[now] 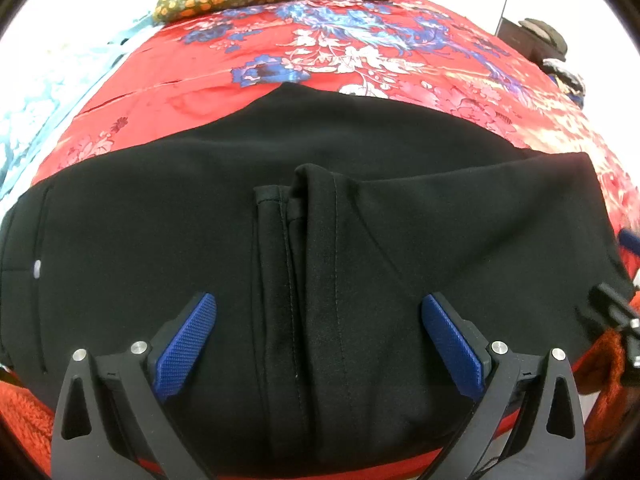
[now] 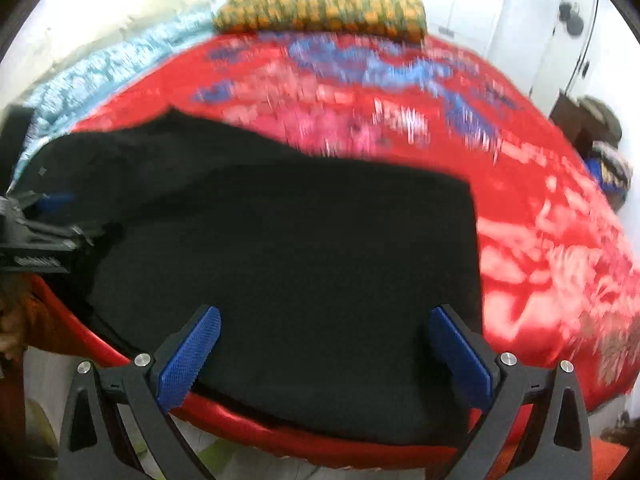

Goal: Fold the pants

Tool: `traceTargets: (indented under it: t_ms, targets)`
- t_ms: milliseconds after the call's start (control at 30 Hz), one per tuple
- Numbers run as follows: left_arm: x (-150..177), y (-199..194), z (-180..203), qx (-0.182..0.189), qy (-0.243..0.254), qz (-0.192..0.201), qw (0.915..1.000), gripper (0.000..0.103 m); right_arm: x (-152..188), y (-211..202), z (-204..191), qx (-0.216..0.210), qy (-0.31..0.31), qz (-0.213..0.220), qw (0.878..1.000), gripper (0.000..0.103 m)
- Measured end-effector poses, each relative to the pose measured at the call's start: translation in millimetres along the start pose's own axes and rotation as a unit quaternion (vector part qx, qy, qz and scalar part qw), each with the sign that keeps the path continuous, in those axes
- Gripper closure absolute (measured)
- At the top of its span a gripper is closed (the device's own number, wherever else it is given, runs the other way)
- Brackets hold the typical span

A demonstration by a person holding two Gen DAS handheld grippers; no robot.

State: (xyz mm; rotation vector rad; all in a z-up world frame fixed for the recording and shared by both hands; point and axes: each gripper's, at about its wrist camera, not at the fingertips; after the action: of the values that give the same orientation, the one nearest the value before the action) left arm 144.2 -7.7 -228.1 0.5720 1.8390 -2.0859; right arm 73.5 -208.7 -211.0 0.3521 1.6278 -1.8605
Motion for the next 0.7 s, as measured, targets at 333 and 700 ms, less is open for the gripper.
traceTargets:
  t_ms: [333,700]
  targets:
    - [0.5,0.8,0.9,-0.001,0.002,0.000,1.0000,0.001,7.3,20.7,-9.7,-0.020,0.001,-0.047,0.999,0.000]
    - [0.3,1.1,-0.1,-0.001,0.002,-0.001,1.0000,0.001,1.7,3.9,-17.3,-0.010,-0.018,-0.013,1.000,0.000]
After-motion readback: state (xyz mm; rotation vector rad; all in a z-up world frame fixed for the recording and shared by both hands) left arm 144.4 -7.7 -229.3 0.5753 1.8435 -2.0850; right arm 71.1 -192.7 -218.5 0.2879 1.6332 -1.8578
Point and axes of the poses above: each gripper's, at about its wrist camera, not at the fingertips, and y roughly the way its jaws point, z to its right, x to its underside, and after that the axes turned 9 degrees about -y, right-handed
